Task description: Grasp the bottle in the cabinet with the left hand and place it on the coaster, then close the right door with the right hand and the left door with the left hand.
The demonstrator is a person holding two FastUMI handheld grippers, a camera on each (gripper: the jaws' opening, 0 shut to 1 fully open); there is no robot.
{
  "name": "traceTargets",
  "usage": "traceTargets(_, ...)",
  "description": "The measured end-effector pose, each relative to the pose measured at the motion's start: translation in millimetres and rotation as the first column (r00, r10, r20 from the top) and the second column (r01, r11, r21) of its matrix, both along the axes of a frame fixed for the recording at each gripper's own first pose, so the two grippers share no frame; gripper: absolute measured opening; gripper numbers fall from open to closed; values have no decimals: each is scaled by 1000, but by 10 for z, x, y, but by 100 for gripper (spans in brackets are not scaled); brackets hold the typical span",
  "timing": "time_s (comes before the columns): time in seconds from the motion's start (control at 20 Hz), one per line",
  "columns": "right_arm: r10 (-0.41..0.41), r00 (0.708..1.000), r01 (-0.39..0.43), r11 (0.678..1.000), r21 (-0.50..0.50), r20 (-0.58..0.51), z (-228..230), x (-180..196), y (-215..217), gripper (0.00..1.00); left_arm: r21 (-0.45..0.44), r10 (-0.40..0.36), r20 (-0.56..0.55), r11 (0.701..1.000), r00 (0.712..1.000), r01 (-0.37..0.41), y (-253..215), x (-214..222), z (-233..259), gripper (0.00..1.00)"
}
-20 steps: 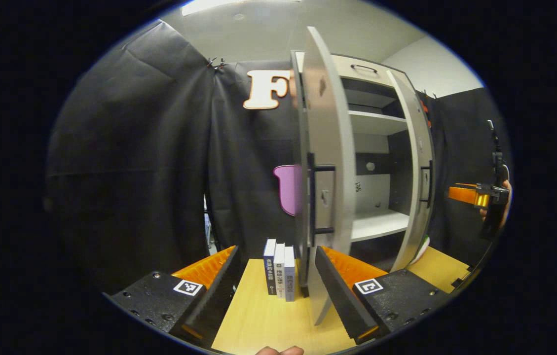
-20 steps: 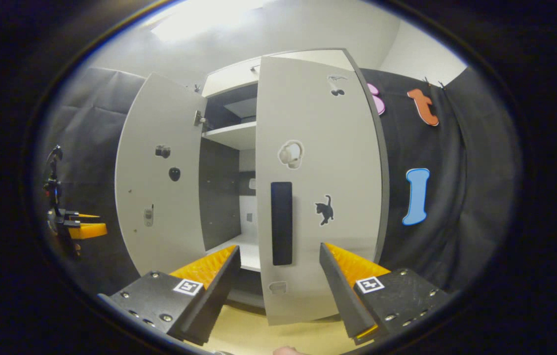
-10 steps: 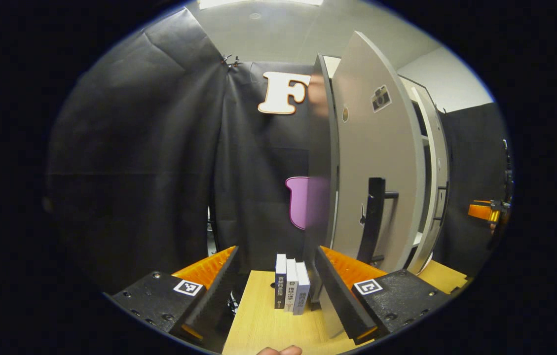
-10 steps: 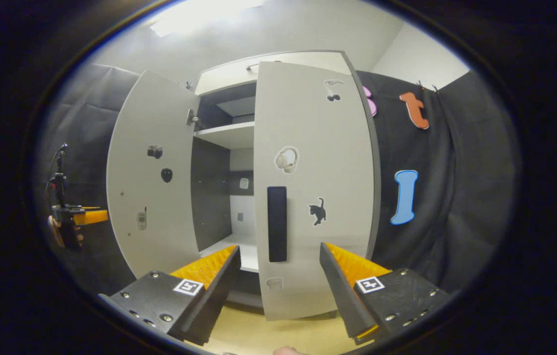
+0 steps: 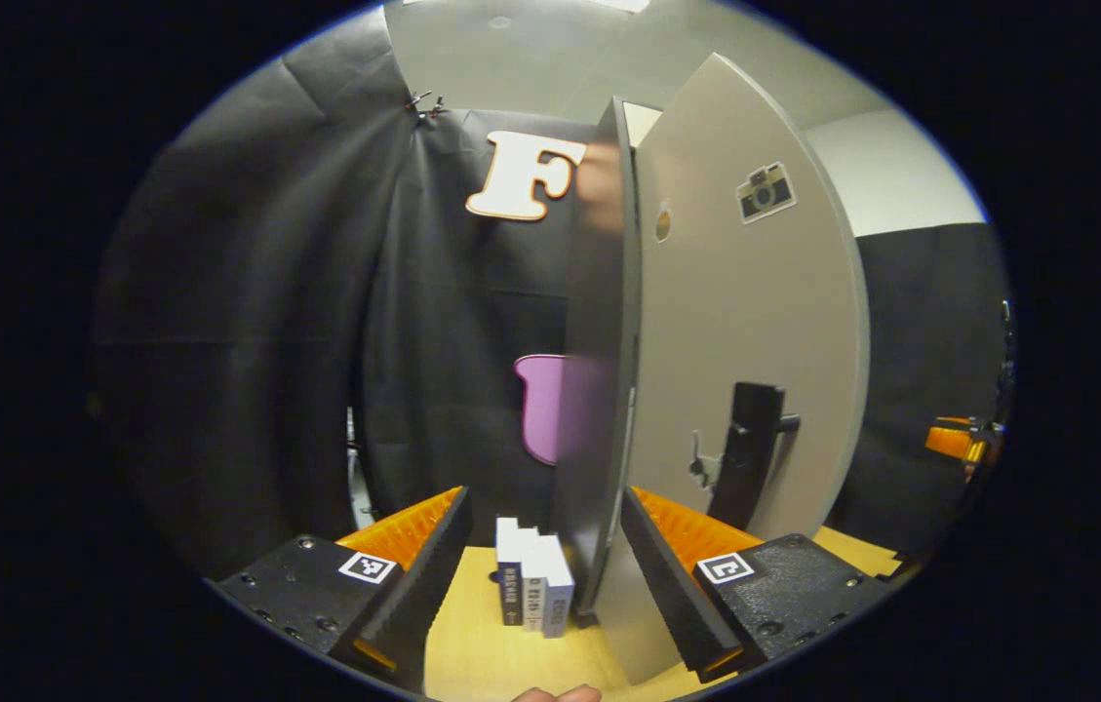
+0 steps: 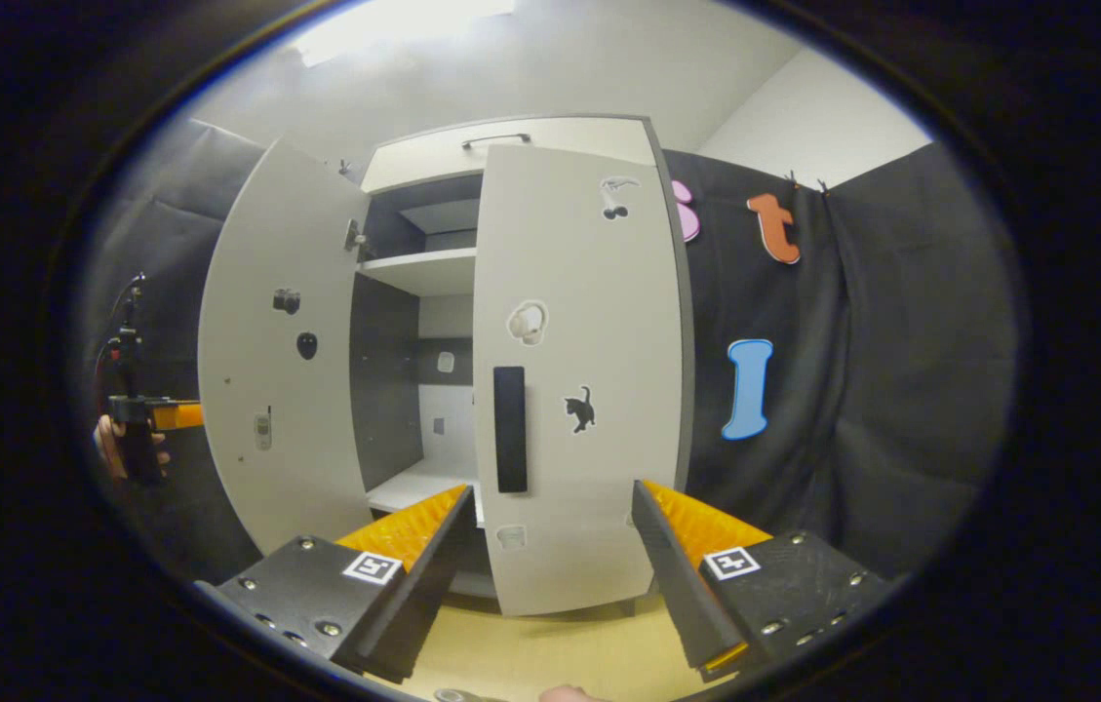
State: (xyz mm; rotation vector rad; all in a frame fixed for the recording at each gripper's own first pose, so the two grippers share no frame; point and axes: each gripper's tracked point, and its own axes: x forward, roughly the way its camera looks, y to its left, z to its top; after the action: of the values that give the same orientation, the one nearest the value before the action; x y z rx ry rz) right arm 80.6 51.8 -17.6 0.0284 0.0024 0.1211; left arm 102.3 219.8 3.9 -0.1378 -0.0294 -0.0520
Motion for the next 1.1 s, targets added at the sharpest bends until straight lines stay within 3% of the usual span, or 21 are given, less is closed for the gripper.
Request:
traceTargets(0.05, -6, 1000, 6, 1000, 0, -2, -9, -49, -26, 97, -9, -32, -6, 999, 999, 32, -125, 24, 7, 96)
traceTargets(0.25, -7, 1000, 7, 1000, 1, 6, 11, -186, -126, 97, 39, 19, -5, 999, 1000, -18, -100, 17, 69, 88)
traceTargets(0.4, 4, 1000, -4, 1000, 2, -4, 0, -188, -180, 97, 22, 54, -21, 998, 998, -54, -146, 12, 51, 92)
traceTargets(0.5, 12, 1000, -12, 1000, -4, -16, -29, -175, -208, 97, -12, 53, -45, 998, 998, -54, -226, 5, 23, 88)
traceTargets(0.55, 18, 1000, -18, 1000, -13, -11, -31, -183, -230, 97, -22, 48, -53, 999, 997, -49, -278, 12, 14, 94)
traceTargets(0.7, 22, 1000, -23, 999, -24, -3, -39, -202, -348, 96, -27, 48, -58, 998, 997, -50, -403, 14, 35, 88)
traceTargets(0.75, 26, 1000, -26, 1000, -13, -5, -49, -215, -394, 96, -30, 54, -57, 998, 997, -56, -440, 28, 43, 94)
traceTargets(0.8, 30, 999, -30, 1000, -1, -9, -67, -242, -436, 97, -30, 55, -58, 998, 997, -57, -502, 33, 34, 93)
traceTargets(1.1, -3, 1000, 4, 1000, 9, -16, -170, -352, -905, 97, 49, 86, -34, 995, 996, -85, -828, 98, 98, 94)
